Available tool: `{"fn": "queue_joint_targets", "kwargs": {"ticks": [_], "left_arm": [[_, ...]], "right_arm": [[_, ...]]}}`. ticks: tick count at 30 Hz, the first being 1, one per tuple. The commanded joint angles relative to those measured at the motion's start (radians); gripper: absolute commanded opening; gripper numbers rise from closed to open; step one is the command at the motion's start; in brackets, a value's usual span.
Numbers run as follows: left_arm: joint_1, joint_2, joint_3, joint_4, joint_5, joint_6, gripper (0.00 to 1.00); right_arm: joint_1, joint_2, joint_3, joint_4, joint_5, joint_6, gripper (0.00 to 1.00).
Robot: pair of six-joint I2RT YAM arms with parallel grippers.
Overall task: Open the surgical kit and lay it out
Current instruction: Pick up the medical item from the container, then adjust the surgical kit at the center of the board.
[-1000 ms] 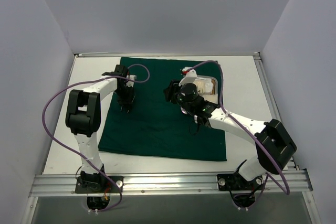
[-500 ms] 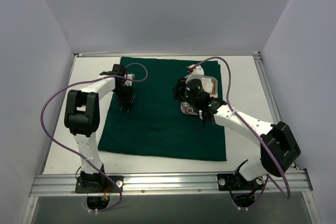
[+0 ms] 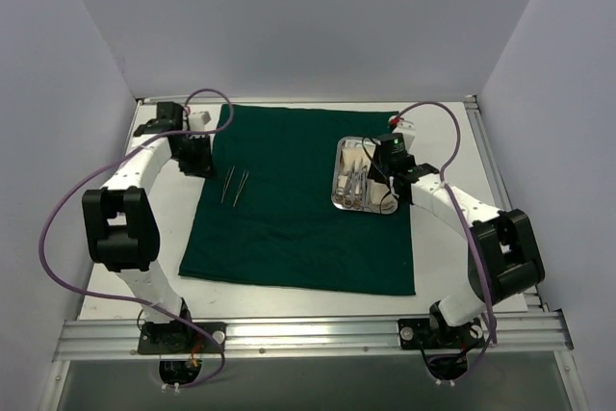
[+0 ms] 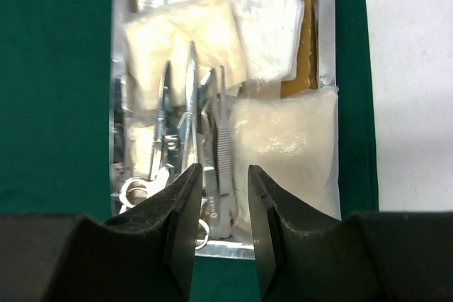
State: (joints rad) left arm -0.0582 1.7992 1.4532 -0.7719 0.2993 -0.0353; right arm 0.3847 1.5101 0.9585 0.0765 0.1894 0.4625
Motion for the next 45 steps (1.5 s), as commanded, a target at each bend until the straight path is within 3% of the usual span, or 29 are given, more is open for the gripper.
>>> {"fn": "queue_joint_targets", "kwargs": {"ticks": [1,4,14,26,39,45], "left_arm": [[0.131,0.032,0.004,0.008,-0.026,0.047,0.34],[0.153,0.116,-0.007,0.033,-0.08,0.092,0.36],[0.155,0.224,-0.054,0.054,-0.055,0.118,0.34],[0.155,0.198,-0.157,0.025,0.027,0.138,0.1],[0.166,0.135,-0.194,-0.032,0.055,0.167,0.08],[0.185,0.111,-0.189,-0.035,0.064,0.167,0.08]], "right_arm": [[-0.012,0.065,0.029,-0.008,-0.03,-0.033,0.29],[-0.015,0.11,0.037,0.012,-0.036,-0.035,0.29],[-0.027,0.182,0.049,0.048,-0.047,-0.042,0.28],[-0.052,0.246,0.077,0.074,-0.067,-0.073,0.22],[-0.073,0.292,0.083,0.089,-0.097,-0.093,0.19],[-0.073,0.295,0.083,0.094,-0.097,-0.093,0.07]]}}
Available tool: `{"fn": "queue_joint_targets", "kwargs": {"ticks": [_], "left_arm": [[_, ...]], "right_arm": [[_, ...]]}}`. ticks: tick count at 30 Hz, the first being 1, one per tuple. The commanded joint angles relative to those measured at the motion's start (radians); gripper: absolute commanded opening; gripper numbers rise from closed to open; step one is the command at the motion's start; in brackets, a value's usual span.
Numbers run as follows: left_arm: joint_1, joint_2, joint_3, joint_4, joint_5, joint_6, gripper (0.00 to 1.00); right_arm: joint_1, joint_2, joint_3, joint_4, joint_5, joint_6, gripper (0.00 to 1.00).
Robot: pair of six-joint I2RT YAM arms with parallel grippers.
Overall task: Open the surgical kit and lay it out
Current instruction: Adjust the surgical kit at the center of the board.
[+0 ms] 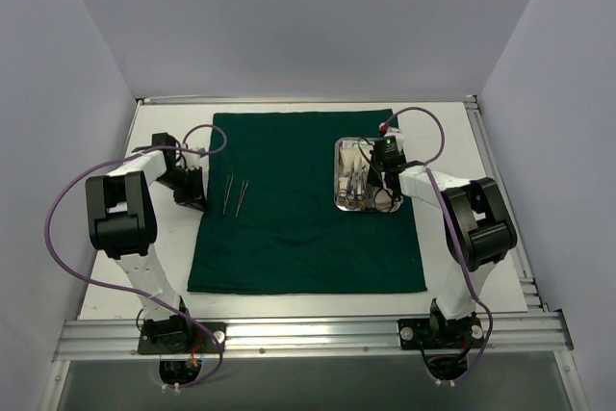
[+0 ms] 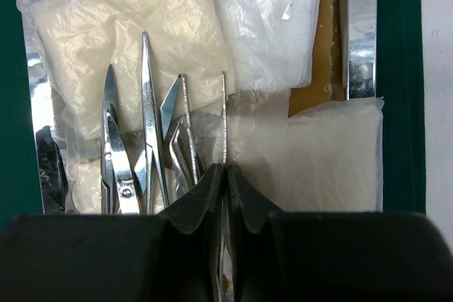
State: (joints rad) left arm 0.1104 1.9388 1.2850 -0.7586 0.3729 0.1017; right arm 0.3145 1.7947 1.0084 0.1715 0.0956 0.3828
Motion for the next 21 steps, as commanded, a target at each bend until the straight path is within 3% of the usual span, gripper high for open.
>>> {"fn": "queue_joint_targets", "kwargs": {"ticks": [1,4,21], "left_arm": [[0.018,-0.035,-0.021,-0.05,-0.008,0.032,0.08],[0.021,-0.041,-0.019,-0.054,-0.006,0.033,0.09],[0.048,-0.055,0.0,-0.059,0.017,0.043,0.17]], "right_arm": [[-0.005,0.012,0.035,-0.001,-0.007,-0.013,0.04],[-0.003,0.012,0.038,-0.006,-0.005,-0.019,0.0],[0.02,-0.092,0.096,-0.104,0.121,-0.045,0.0]]}}
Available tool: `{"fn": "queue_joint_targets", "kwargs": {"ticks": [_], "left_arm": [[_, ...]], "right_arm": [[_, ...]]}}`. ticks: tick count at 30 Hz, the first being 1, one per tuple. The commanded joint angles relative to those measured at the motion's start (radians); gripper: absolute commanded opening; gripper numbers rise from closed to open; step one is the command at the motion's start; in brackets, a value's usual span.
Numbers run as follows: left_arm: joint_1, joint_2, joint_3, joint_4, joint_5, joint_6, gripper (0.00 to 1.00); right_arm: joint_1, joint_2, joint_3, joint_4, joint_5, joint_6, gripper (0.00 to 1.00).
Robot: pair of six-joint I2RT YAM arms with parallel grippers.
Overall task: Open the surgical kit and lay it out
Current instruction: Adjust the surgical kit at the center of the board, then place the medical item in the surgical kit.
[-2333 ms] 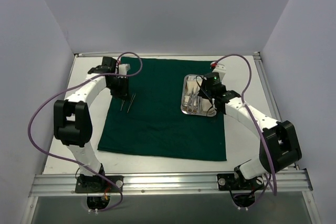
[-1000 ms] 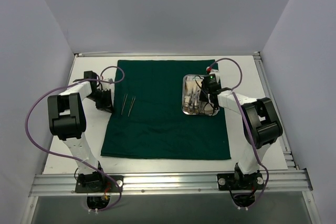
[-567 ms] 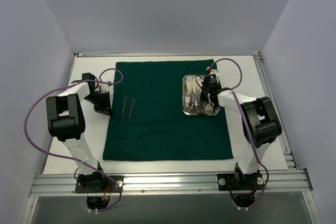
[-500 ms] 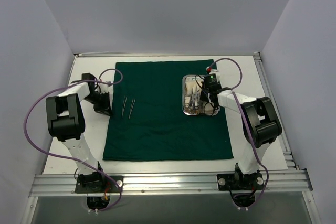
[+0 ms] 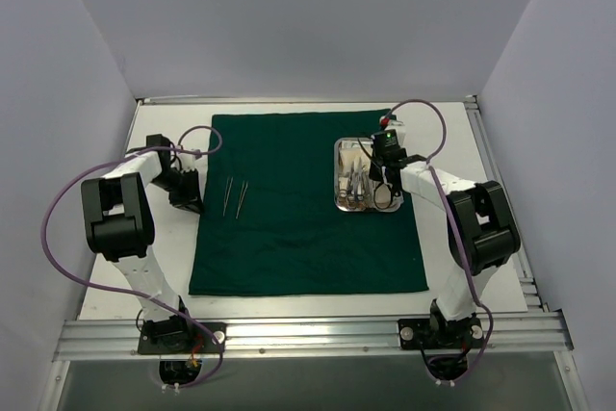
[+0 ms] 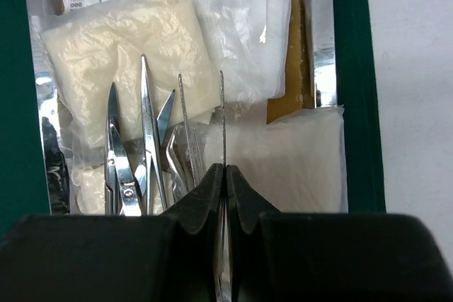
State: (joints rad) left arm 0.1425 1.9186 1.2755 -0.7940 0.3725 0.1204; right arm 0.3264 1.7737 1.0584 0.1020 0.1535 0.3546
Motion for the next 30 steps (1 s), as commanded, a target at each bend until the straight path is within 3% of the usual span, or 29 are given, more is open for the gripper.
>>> {"fn": "queue_joint_targets", "kwargs": {"ticks": [1,10,14,21,30], "left_arm": [[0.019,-0.035,0.01,-0.024,0.019,0.024,0.18],[0.051,-0.064,0.018,-0.03,0.028,0.03,0.23],[0.068,-0.079,0.015,-0.016,0.039,0.027,0.24],[0.08,-0.113,-0.004,0.025,0.08,0.01,0.24],[0.094,-0.145,-0.031,0.038,0.144,0.021,0.24]], "right_arm": [[0.008,-0.074,0.048,-0.038,0.066,-0.019,0.0],[0.083,-0.144,0.106,-0.064,0.074,0.065,0.0],[0.293,-0.132,0.13,0.04,0.092,0.21,0.0],[0.497,0.125,0.251,0.177,0.135,0.474,0.0],[0.574,0.417,0.56,0.033,0.109,0.538,0.0]]}}
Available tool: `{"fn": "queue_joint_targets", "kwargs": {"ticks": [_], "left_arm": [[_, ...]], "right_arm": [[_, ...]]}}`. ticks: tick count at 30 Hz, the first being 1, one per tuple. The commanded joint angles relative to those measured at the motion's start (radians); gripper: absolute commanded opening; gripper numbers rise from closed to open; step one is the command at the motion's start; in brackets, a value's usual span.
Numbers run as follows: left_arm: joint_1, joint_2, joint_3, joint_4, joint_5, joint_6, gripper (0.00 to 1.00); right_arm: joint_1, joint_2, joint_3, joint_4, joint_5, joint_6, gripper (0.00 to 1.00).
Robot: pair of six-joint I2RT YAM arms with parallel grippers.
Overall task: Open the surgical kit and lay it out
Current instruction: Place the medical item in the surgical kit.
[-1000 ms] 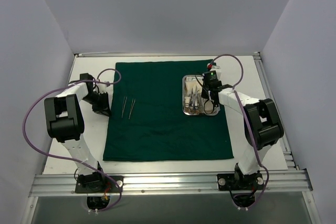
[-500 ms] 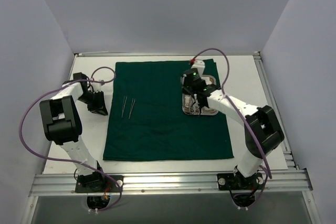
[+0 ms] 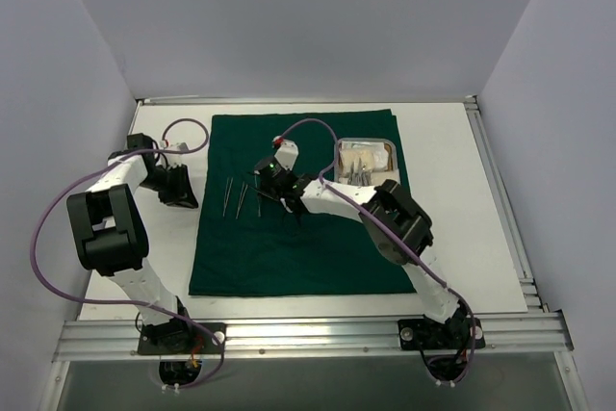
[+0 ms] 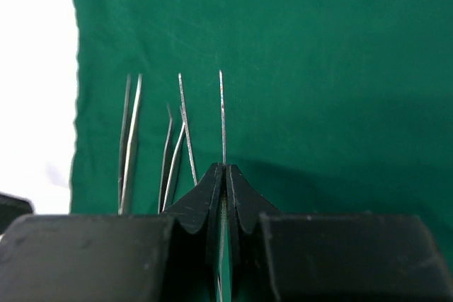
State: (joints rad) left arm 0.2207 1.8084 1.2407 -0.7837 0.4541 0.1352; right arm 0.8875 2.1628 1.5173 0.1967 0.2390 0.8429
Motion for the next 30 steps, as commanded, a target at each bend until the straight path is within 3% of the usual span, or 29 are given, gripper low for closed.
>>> {"fn": "queue_joint_targets", "kwargs": {"ticks": [1,7,15,25,30], "left_arm": [[0.017,-0.034,0.005,0.026,0.075,0.007,0.24],[0.023,-0.037,-0.001,0.021,0.103,0.014,0.24],[0.026,-0.029,0.003,0.014,0.133,0.015,0.24],[0.029,-0.026,0.006,0.009,0.141,0.017,0.25],[0.029,-0.018,0.005,0.009,0.144,0.018,0.25]], "right_arm": [[0.014,0.037,0.107,-0.063,0.019,0.064,0.0],[0.031,0.043,0.046,-0.022,0.069,0.188,0.0],[0.05,0.091,0.078,-0.078,0.128,0.232,0.0],[0.053,0.108,0.115,-0.114,0.166,0.191,0.0],[0.054,0.12,0.149,-0.121,0.143,0.162,0.06]]}}
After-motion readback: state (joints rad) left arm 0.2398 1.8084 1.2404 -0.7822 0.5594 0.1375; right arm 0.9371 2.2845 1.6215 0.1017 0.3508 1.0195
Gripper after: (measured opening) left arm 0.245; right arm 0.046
